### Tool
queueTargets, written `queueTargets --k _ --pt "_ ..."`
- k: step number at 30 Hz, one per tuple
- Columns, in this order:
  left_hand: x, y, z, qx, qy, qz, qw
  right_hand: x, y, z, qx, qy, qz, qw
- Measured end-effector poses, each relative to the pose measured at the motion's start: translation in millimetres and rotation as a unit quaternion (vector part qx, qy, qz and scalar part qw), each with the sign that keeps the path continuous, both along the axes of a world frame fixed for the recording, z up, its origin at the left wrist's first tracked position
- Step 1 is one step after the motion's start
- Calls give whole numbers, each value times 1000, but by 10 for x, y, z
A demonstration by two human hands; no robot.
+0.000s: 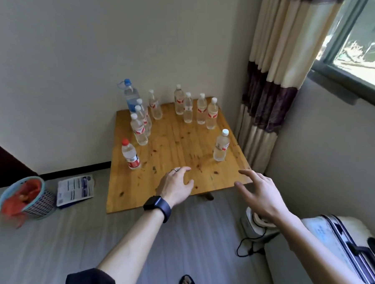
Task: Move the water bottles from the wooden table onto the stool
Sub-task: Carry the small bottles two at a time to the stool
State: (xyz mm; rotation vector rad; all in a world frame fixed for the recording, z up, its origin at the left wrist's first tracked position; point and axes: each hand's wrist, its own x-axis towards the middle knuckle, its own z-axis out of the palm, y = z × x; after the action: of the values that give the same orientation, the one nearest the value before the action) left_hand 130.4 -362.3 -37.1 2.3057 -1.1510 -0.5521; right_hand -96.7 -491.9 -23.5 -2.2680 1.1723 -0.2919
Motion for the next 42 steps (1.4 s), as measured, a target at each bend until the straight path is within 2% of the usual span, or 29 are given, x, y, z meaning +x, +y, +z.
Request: queueTargets --k 11,20,23,26,28,31,34,37,42 --pt "888 -1460 -1052 141 40 -19 989 1006 -1573 -808 102 49 -24 993" --pt "1165 -2138 -1990 271 38 -27 961 1692 -2539 -1520 171 73 -66 980" --pt "1204 -2136 -2263 306 28 -39 951 1875 -2660 -1696 149 48 -58 986" --pt "1272 -2002 -2518 340 7 -74 937 2028 -2708 -1806 175 -40 -68 981" --pt "1338 -1866 -2641 344 -4 -98 934 2119 -2698 -1801 188 -63 -87 976" --pt "1434 -1710 -2731 333 -14 -134 933 2192 -2683 -1832 203 -50 -119 971" --pt "1546 -1614 -2688 308 20 -127 943 2287 -2651 -1785 181 -32 -105 977" --pt "1724 -1421 -2581 280 64 -55 956 2531 -2500 -1638 170 9 -73 983" --pt "2166 -813 -2328 210 93 116 966 3140 -2003 -1702 236 8 -23 971"
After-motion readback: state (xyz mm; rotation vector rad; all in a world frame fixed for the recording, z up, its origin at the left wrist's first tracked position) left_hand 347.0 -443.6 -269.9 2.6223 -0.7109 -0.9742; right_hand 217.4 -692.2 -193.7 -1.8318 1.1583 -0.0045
